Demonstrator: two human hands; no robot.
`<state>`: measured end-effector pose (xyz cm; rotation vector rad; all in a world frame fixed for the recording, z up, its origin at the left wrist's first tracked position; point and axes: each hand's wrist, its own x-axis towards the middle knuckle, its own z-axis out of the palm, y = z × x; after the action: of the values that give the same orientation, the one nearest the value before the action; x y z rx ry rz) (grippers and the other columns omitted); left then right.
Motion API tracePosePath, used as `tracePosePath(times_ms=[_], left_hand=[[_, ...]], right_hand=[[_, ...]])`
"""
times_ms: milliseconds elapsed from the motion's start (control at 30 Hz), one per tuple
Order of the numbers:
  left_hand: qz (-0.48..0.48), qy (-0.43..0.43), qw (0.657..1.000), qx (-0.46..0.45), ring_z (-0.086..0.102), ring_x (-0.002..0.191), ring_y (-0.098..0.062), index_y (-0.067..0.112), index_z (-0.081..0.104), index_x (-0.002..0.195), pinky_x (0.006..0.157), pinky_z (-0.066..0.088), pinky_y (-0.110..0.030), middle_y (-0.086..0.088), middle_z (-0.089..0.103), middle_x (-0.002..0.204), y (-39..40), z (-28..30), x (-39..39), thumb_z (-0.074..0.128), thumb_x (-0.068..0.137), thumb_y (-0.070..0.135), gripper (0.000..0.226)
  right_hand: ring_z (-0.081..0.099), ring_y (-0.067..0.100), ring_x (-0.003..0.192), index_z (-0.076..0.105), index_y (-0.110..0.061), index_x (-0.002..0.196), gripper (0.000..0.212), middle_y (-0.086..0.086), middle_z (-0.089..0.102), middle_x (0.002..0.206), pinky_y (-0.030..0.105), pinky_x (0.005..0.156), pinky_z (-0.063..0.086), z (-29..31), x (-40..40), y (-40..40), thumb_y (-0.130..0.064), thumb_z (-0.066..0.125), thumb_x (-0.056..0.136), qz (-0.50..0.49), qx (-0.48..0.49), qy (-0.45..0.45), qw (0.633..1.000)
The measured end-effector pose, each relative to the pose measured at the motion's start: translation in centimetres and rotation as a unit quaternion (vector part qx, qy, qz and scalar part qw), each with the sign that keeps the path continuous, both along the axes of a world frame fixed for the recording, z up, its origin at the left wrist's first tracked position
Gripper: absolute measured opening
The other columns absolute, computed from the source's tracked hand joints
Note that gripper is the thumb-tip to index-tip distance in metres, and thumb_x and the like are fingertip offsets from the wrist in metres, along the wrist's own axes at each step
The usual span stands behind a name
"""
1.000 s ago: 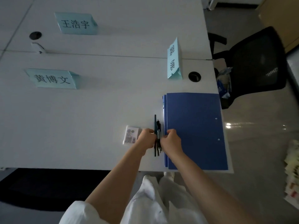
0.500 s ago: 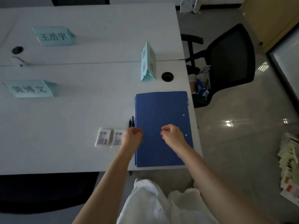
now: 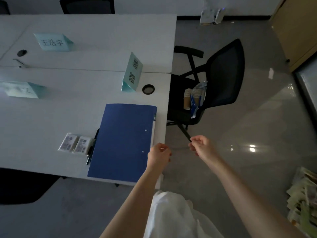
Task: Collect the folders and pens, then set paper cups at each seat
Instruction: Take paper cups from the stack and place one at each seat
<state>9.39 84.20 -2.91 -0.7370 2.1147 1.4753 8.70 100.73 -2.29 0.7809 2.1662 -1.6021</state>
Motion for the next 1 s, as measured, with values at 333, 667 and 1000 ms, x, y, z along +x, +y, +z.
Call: tracePosePath(times_ms=[333,667,1000], left_hand=[[0.014,0.004,1.000,-0.006,0.067,0.069,-0.016,0.019,0.065,0.090,0.066,0.057,-0.028,0.001,0.069,0.078,8.2,-2.6,-8.4,0.056,0.090,0.011,0.011],[0.036,-0.043,0.998,-0.013,0.068,0.077,-0.019,0.021,0.064,0.096,0.069,0.056,-0.030,-0.004,0.070,0.088,14.0,-5.1,-24.5,0.061,0.081,0.014,0.017],[0.261,-0.151,0.933,0.197,0.067,0.084,-0.024,0.011,0.056,0.115,0.066,0.055,-0.029,-0.008,0.068,0.099,16.6,-11.1,-35.3,0.052,0.097,0.017,0.019]], right_hand=[[0.059,0.010,0.077,0.056,-0.020,0.098,0.014,-0.002,0.064,0.087,0.022,0.065,0.044,-0.7,-10.5,8.7,-0.011,0.045,0.095,0.103,0.019,0.017,0.994],[0.060,0.016,0.089,0.057,-0.016,0.108,0.016,-0.001,0.064,0.094,0.024,0.070,0.050,-1.9,-28.4,13.7,-0.014,0.046,0.097,0.248,0.029,-0.007,0.968],[0.054,0.020,0.106,0.047,-0.013,0.130,0.034,0.009,0.056,0.120,0.030,0.085,0.046,-8.1,-44.8,16.6,-0.018,0.048,0.096,0.401,0.115,-0.052,0.907]])
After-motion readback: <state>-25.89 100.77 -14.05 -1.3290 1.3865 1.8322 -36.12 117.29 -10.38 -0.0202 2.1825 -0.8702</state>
